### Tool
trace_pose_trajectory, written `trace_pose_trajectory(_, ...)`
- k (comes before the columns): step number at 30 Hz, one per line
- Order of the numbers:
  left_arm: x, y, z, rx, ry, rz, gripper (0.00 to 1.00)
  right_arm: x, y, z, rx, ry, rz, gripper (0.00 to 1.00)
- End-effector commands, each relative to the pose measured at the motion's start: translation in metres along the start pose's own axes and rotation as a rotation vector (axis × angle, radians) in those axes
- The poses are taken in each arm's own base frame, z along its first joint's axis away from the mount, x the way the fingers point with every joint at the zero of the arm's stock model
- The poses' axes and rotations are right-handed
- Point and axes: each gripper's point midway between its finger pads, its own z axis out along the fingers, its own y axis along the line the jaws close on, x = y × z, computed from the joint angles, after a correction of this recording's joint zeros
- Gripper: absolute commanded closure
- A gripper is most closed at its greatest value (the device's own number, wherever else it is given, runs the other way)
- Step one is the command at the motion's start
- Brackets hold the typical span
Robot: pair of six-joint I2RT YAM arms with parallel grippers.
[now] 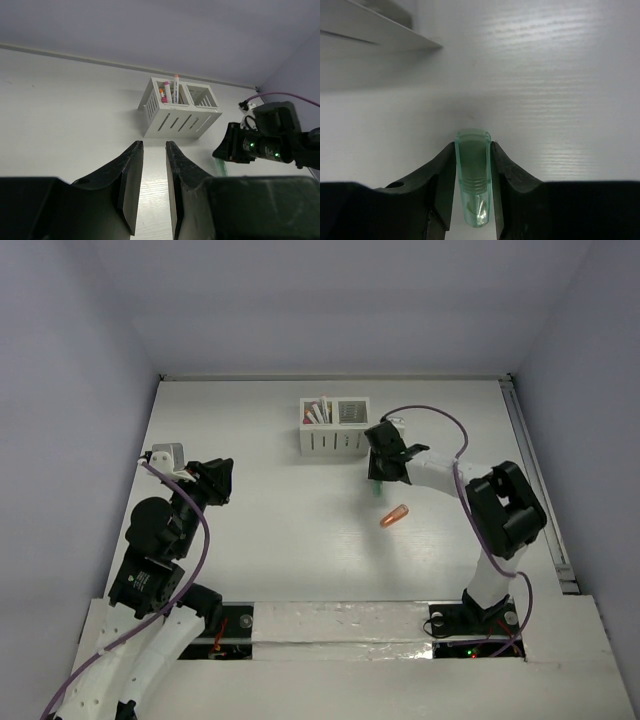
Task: Sort the stationery into containers
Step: Pick up the stationery from the center of the board, then place the stationery in the storage box, then pick up the stationery from the center of the board.
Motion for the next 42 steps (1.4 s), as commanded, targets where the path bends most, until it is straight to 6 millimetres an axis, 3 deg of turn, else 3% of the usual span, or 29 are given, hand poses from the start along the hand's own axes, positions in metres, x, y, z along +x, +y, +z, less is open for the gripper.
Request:
trace_pose_trajectory(1,-0.007,-0.004,0.003,0.013,-0.027,0.006,0.78,-0.109,0.046,-0.067,-0.216,-0.325,0.078,0.92)
trace_pose_trajectory(6,-0.008,-0.007,0.002,0.03,-0.029,0.003,0.78,-0.191,0.067,-0.109,-0.287,-0.577,0.097,0.92)
trace_pose_trajectory(7,-0.009,-0.006,0.002,0.028,-0.031,0.005,0.78,-0.193,0.068,-0.094,-0.257,-0.585,0.07,0.93)
trace_pose_trajectory(8,-0.009,-0.004,0.003,0.015,-0.031,0.004,0.78,-0.209,0.073,-0.097,-0.256,-0.622,0.076,0.93)
trace_pose_trajectory(10,-0.007,-0.003,0.003,0.013,-0.027,0.005,0.78,-0.224,0.078,-0.091,-0.233,-0.654,0.077,0.93)
trace_pose_trajectory(11,-0.007,-0.003,0.003,0.015,-0.027,0.007,0.78,-0.224,0.083,-0.077,-0.228,-0.653,0.067,0.93)
trace_pose_trajectory(12,-0.009,-0.004,0.001,0.021,-0.034,0.005,0.78,-0.241,0.089,-0.084,-0.244,-0.7,0.086,0.93)
trace_pose_trajectory(14,-0.011,-0.003,0.0,0.013,-0.043,0.004,0.78,-0.248,0.093,-0.074,-0.224,-0.72,0.08,0.93)
trace_pose_trajectory(16,-0.011,-0.002,0.001,0.006,-0.039,0.006,0.78,-0.266,0.097,-0.078,-0.211,-0.763,0.078,0.93)
trace_pose_trajectory(18,-0.009,-0.003,0.002,0.013,-0.031,0.007,0.78,-0.266,0.099,-0.065,-0.185,-0.746,0.062,0.92)
trace_pose_trajectory(20,-0.01,-0.005,0.001,0.021,-0.035,0.006,0.78,-0.267,0.1,-0.064,-0.184,-0.746,0.059,0.91)
trace_pose_trajectory(23,-0.01,-0.003,0.002,0.008,-0.036,0.007,0.78,-0.257,0.097,-0.054,-0.174,-0.733,0.051,0.83)
trace_pose_trajectory(27,-0.008,-0.007,0.003,0.03,-0.025,0.007,0.78,-0.241,0.099,-0.044,-0.196,-0.701,0.036,0.65)
trace_pose_trajectory(30,-0.008,-0.005,0.004,0.019,-0.025,0.008,0.78,-0.239,0.095,-0.057,-0.226,-0.721,0.063,0.38)
trace_pose_trajectory(32,-0.006,-0.006,0.005,0.026,-0.017,0.009,0.78,-0.249,0.096,-0.083,-0.275,-0.763,0.087,0.31)
trace_pose_trajectory(33,-0.005,-0.008,0.005,0.035,-0.017,0.008,0.78,-0.247,0.095,-0.087,-0.284,-0.755,0.084,0.27)
trace_pose_trajectory(36,-0.008,-0.006,0.003,0.023,-0.028,0.007,0.77,-0.251,0.088,-0.119,-0.314,-0.779,0.113,0.23)
trace_pose_trajectory(37,-0.008,-0.005,0.003,0.02,-0.028,0.007,0.77,-0.237,0.081,-0.115,-0.307,-0.756,0.119,0.24)
trace_pose_trajectory(38,-0.007,-0.006,0.003,0.024,-0.026,0.007,0.77,-0.239,0.076,-0.142,-0.335,-0.793,0.15,0.35)
trace_pose_trajectory(39,-0.007,-0.006,0.003,0.027,-0.025,0.007,0.77,-0.229,0.069,-0.145,-0.335,-0.782,0.157,0.35)
trace_pose_trajectory(40,-0.009,-0.007,0.001,0.031,-0.032,0.006,0.77,-0.199,0.057,-0.131,-0.32,-0.732,0.164,0.57)
trace_pose_trajectory(42,-0.011,-0.006,0.0,0.026,-0.04,0.005,0.77,-0.17,0.04,-0.144,-0.317,-0.685,0.19,1.0)
